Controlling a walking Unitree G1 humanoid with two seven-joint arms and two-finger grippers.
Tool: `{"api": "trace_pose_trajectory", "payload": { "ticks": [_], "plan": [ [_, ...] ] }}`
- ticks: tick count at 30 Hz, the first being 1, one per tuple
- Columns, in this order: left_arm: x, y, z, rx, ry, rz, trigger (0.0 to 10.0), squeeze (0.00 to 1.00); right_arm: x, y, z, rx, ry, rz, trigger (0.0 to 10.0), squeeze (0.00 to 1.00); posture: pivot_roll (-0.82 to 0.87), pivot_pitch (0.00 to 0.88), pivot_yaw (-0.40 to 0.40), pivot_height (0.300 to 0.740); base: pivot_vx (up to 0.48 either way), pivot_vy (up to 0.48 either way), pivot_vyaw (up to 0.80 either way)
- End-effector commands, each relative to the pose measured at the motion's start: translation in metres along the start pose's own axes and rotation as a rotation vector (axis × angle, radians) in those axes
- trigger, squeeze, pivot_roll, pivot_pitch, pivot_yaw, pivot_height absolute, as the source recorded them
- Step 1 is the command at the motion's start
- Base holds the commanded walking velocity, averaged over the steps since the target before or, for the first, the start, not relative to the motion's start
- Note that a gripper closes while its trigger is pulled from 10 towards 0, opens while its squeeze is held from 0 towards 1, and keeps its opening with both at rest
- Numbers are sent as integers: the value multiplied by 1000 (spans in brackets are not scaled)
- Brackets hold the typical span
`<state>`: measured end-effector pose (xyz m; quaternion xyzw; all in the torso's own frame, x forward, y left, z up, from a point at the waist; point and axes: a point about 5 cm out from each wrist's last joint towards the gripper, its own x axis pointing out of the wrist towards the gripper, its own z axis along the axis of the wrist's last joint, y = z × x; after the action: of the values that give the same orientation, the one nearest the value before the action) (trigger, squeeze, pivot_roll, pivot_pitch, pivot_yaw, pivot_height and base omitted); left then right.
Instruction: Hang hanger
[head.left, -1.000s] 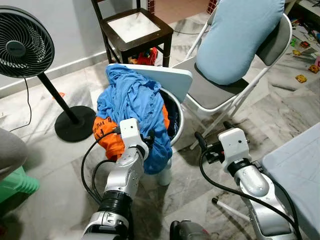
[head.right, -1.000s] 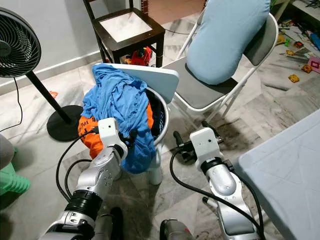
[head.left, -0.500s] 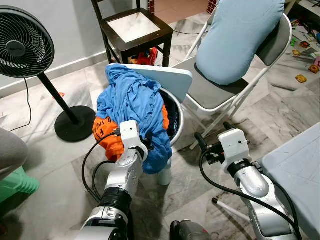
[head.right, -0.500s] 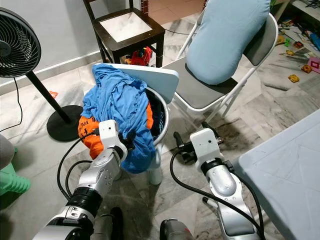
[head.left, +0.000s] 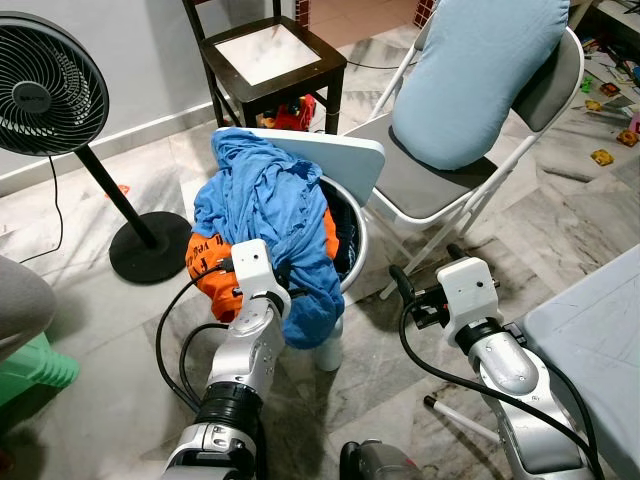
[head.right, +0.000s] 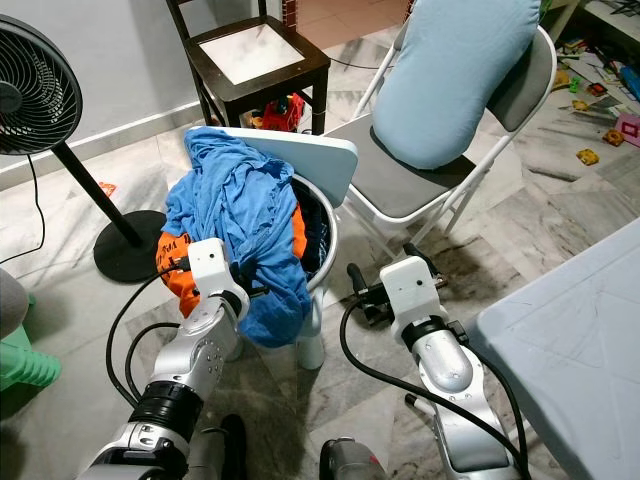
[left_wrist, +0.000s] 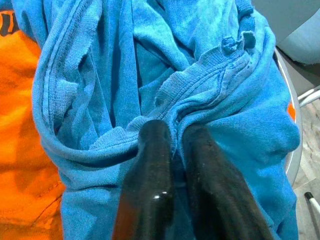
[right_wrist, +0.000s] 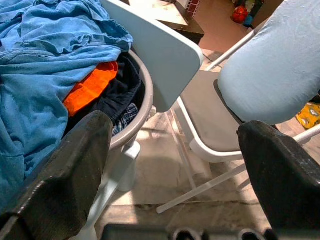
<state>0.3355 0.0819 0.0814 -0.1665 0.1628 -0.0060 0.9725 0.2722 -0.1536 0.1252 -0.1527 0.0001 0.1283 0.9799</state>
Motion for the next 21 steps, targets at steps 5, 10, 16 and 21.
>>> {"api": "trace_pose_trajectory", "payload": {
  "ticks": [5,10,16,21],
  "plan": [
    [-1,1,-12,-21,52,12,0,0,-1,-1,-1,-5,0,-6,10000,0,-170,229,-33,740,0,0,0],
    [-1,0,-11,-18,44,0,0,0,-1,-3,-1,-7,2,-10,10000,0,-166,224,-29,740,0,0,0],
    [-5,-6,11,223,-80,-109,0,0,3,2,0,6,-12,-3,10000,0,-130,210,-19,740,0,0,0],
    [-15,-4,21,450,-166,-181,0,0,10,4,2,35,-24,-14,10000,0,-84,199,1,740,0,0,0]
  ]
}}
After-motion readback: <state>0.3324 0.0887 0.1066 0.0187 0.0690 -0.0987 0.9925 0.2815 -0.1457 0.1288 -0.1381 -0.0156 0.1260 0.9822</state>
